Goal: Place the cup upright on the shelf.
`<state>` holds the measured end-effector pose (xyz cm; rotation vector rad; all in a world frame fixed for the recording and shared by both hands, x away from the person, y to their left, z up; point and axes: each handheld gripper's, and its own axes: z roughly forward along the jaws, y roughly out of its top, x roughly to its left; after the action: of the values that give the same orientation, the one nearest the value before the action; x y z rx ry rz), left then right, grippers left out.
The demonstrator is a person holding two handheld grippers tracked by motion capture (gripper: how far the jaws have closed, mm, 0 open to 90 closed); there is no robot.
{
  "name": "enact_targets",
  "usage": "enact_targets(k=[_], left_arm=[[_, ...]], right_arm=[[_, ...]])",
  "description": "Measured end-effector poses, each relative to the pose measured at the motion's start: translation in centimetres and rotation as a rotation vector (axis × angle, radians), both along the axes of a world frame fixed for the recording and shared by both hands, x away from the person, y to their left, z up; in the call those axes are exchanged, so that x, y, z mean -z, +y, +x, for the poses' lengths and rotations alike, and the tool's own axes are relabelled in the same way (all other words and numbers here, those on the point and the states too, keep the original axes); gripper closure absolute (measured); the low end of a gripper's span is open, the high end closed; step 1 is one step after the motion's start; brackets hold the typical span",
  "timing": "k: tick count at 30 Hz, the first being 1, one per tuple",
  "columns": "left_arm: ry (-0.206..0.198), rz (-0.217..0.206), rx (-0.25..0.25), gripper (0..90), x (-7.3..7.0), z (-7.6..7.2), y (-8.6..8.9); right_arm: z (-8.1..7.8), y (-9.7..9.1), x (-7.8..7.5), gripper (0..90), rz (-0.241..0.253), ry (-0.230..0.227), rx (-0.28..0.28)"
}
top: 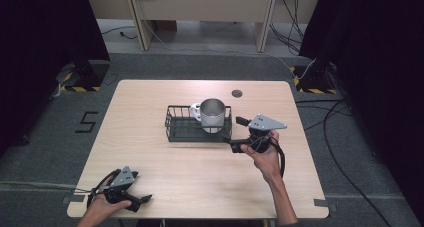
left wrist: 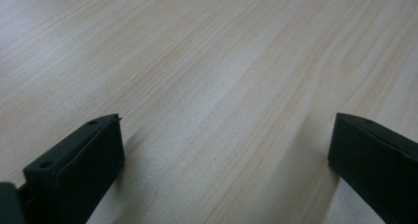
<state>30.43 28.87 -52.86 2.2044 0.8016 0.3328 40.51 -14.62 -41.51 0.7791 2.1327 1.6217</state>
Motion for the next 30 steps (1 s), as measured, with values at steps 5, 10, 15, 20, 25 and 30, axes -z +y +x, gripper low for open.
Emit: enact_targets(k=[5,10,15,20,25,30], left_arm=[[0.000,0.001,-0.001,0.0,0.0,0.0,0.0],[0.000,0.002,-0.002,0.0,0.0,0.0,0.0],[0.000,-0.002,-0.004,0.0,0.0,0.0,0.0],[0.000,0.001,-0.002,0.0,0.0,0.0,0.0],[0.000,-0.001,-0.004,0.0,0.0,0.0,0.0],[0.000,-0.001,-0.004,0.0,0.0,0.0,0.0]], right_arm=[[-1.0,-0.4,0.8,15.1,-0.008,0.004,0.009],[-2.3,-0.7,1.4,15.3,-0.017,0.008,0.030],[-3.8,-0.7,2.7,15.5,-0.022,0.016,0.034],[-5.0,-0.6,3.9,15.6,-0.035,0.022,0.040],[-5.8,-0.5,4.7,15.7,-0.053,0.036,0.040],[-6.4,-0.7,5.4,15.7,-0.057,0.055,0.047]])
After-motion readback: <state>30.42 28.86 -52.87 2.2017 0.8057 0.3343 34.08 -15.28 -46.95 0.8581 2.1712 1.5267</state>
